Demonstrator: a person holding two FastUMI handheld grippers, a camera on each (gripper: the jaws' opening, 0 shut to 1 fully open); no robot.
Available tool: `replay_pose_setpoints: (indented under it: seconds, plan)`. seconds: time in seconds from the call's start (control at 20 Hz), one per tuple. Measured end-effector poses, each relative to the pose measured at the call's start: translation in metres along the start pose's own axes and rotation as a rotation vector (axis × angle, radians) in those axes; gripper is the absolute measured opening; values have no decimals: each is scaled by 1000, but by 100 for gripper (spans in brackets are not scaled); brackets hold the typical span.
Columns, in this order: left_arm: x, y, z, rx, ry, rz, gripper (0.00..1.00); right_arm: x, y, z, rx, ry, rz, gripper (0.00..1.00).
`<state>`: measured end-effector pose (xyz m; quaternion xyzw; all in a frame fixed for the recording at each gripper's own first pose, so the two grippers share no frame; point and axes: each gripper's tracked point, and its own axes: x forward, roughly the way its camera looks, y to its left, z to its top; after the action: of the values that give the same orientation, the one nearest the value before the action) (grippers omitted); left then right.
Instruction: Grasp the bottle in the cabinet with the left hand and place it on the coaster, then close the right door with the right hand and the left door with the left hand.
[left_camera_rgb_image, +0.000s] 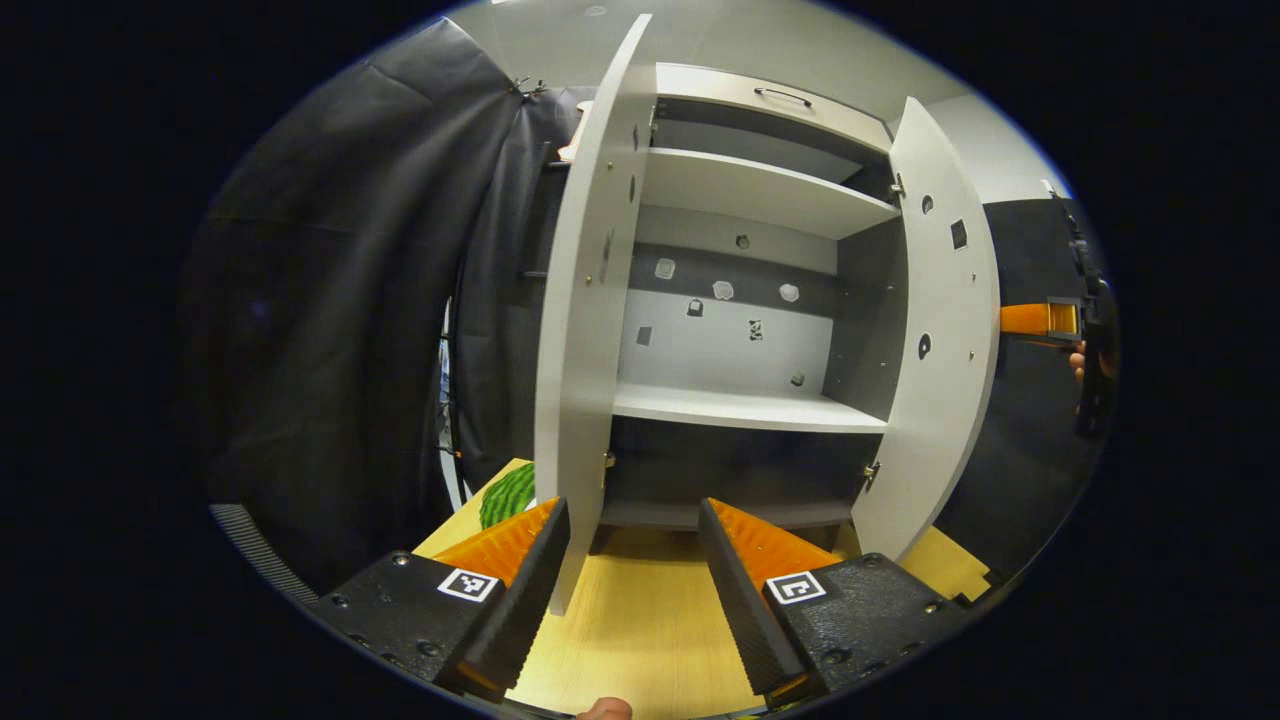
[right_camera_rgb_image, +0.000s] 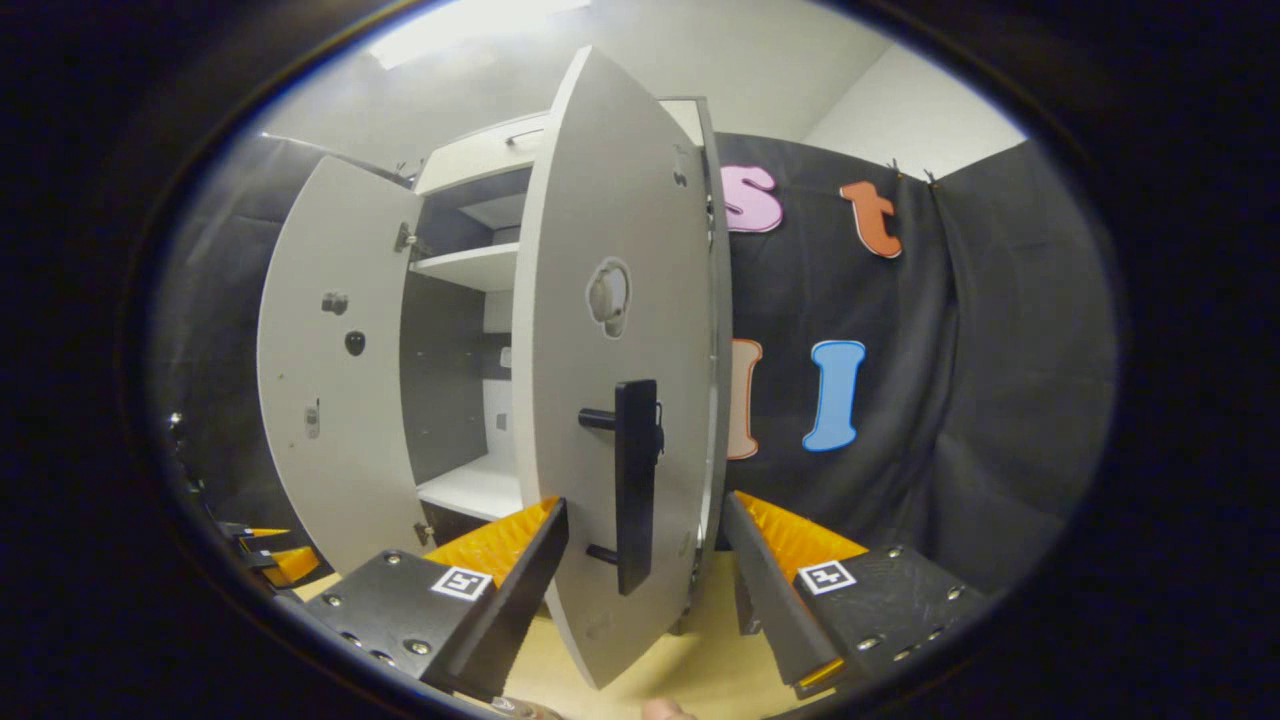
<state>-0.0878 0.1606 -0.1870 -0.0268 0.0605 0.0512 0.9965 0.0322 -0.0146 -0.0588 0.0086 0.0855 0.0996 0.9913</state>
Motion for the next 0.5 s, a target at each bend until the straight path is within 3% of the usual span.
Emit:
replay_pose_setpoints:
  seconds: [0.5]
  plan:
    - [-9, 35, 4, 13, -12, 60, 82, 24, 63, -2, -38, -5, 114, 96]
